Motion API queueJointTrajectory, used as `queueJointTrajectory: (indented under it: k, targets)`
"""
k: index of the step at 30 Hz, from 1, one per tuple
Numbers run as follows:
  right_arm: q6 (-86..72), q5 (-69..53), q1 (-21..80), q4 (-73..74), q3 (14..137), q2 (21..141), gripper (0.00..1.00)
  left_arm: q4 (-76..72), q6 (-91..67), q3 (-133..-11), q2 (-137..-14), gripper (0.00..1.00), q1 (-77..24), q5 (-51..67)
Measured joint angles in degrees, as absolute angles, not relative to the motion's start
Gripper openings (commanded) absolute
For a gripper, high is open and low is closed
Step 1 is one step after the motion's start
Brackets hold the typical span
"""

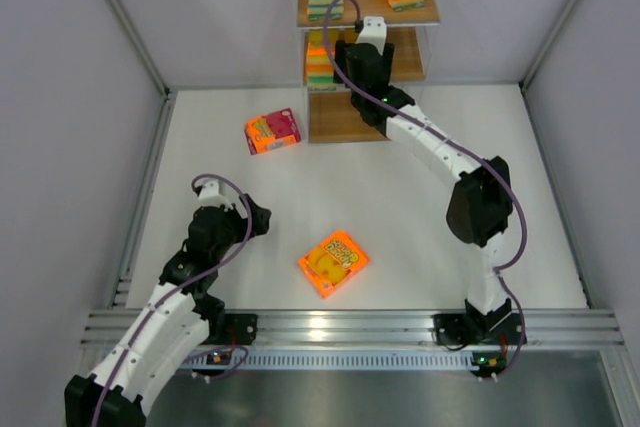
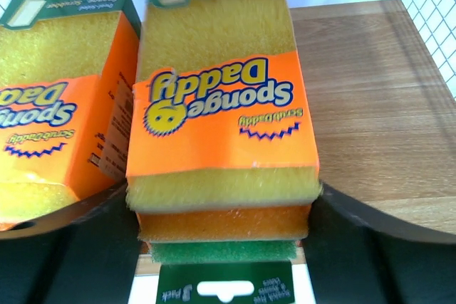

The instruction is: Place and organize the cleaning sponges onto the shelf

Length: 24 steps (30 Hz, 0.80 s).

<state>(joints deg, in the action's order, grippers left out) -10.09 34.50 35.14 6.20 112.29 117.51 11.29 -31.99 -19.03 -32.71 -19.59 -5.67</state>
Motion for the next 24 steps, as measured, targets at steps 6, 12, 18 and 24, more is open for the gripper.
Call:
queueJointTrajectory:
  k: [6,12,18,24]
  targets:
    - [-9.8,34.8,35.1,7.1,112.3,117.5,0.94,11.3,-32.0,-18.9,-32.7,0.91,-19.6,-5.7]
    - [-9.6,34.6,35.1,7.3,112.2,117.5,0.95,11.3,-32.0,-18.9,-32.7,0.91,-19.6,-5.7]
    - [-9.6,34.4,35.1,7.3,110.9,116.7,0.96,11.3,-32.0,-18.9,-32.7,0.91,-19.6,-5.7]
    - [-9.6,33.7,35.1,7.3,107.2,113.5,0.99,11.3,-32.0,-18.9,-32.7,0.91,-19.6,-5.7]
